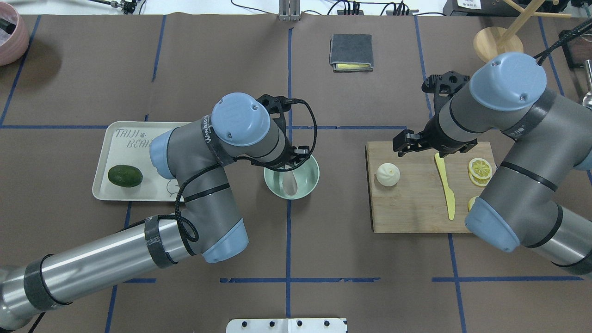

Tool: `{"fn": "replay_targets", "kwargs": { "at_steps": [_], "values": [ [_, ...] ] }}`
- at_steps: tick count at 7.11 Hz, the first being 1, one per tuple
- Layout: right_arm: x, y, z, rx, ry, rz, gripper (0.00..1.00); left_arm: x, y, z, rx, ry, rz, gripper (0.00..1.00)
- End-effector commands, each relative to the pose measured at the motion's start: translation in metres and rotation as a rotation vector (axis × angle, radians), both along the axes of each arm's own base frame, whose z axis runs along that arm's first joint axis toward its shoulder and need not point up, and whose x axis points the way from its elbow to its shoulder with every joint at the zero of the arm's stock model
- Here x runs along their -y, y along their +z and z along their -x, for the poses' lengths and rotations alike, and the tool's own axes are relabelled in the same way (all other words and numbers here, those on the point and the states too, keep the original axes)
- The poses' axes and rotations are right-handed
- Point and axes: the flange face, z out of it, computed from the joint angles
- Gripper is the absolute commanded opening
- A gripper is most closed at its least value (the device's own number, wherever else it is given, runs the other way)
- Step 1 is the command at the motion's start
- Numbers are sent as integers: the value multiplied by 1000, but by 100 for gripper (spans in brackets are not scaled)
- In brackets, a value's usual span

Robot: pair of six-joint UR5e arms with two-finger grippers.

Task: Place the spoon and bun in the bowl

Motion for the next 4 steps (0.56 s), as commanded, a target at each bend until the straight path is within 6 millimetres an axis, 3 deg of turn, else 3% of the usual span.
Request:
{"fn": "replay_targets", "kwargs": {
  "at_steps": [1, 3, 4],
  "values": [
    [0, -1, 1, 1, -1, -1, 100, -5, -2, 8, -11, 5, -17, 100],
    [-2, 1, 5, -5, -4, -1, 100, -8, -18, 24, -29, 5, -30, 100],
    [-7, 3, 14, -10, -12, 10, 100, 4, -23, 38, -21, -15, -33, 100]
  ]
}}
